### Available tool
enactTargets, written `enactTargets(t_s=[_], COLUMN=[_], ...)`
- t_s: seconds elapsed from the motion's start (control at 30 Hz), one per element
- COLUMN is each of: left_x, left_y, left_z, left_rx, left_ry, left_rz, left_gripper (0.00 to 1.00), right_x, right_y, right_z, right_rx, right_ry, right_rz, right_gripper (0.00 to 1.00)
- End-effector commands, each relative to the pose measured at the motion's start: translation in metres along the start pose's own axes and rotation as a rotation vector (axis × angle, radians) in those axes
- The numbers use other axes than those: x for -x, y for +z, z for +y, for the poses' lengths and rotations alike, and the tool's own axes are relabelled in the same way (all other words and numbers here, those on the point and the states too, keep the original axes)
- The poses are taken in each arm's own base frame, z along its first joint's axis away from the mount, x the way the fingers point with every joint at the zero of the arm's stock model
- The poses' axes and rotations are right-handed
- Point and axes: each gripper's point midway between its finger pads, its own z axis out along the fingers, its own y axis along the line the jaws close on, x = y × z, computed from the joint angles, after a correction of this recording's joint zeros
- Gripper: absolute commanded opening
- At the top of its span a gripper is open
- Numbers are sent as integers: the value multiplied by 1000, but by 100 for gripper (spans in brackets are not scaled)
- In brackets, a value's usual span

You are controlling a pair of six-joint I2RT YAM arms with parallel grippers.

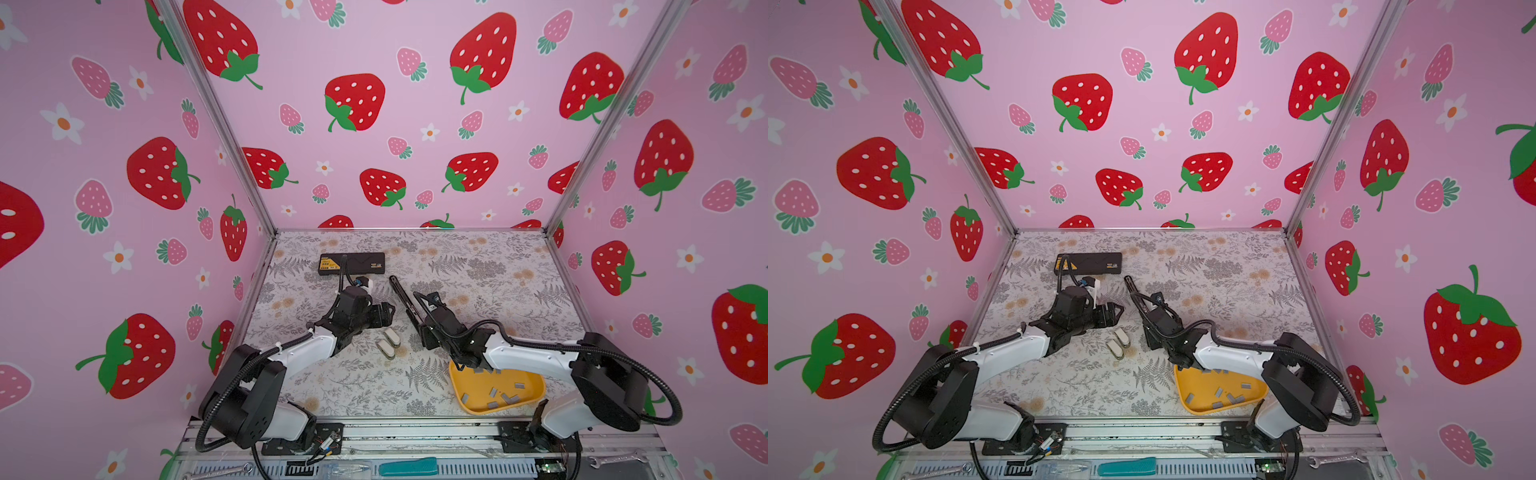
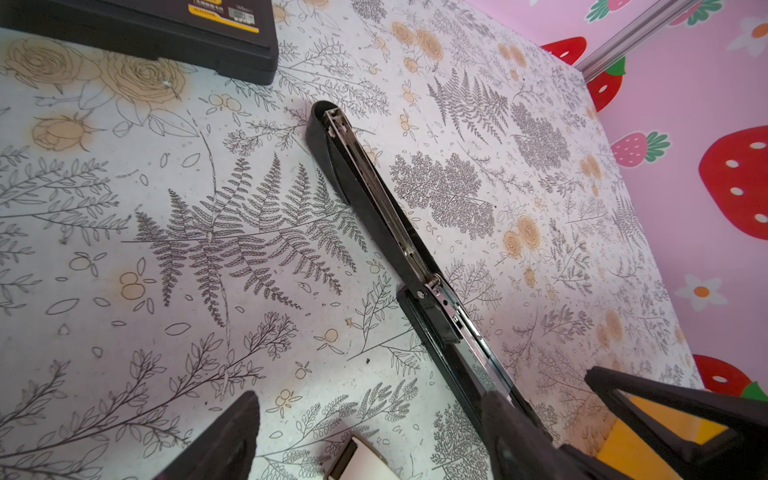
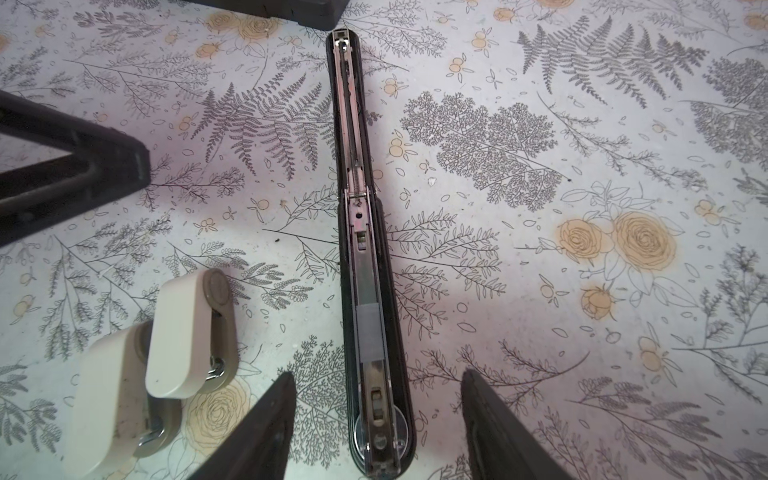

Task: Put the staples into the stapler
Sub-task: 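Swing the right gripper to the yellow tray of loose staples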

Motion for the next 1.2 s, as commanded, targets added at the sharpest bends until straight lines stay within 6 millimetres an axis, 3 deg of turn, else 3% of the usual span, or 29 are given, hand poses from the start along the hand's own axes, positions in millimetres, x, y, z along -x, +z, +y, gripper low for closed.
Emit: enactTargets(t_s=[0.0,0.27,0.43,0.53,0.8,1.0,1.17], left_x=[17,26,31,35,41,45,47], left_y=[0,-13,-20,-25,-39,-49,-63], left_z=[-7,-14,-18,-15,-8,-4,-5], left_rx=[-12,-22,-33,-9,46,86,79], left_ry=[13,23,26,31,90,111,111], left_rz=[-36,-59,-80,-103,-146,-159,-200], left_gripper=[85,86,86,86,86,86,86], right_x=[-1,39,46,32,-13,-45,-67], right_y=[-3,-44,-74,-93,-155,-169,-165], right_z=[-7,-16,-45,-72,-112,-122,-119], right_rx=[-8,24,-54,-136,-129,-125,-144], right_ry=[26,90,199,314,544,621,680], right_rz=[-13,-154,-193,-162,-117,-37,74], right_gripper=[63,63,54,48,54,58,61])
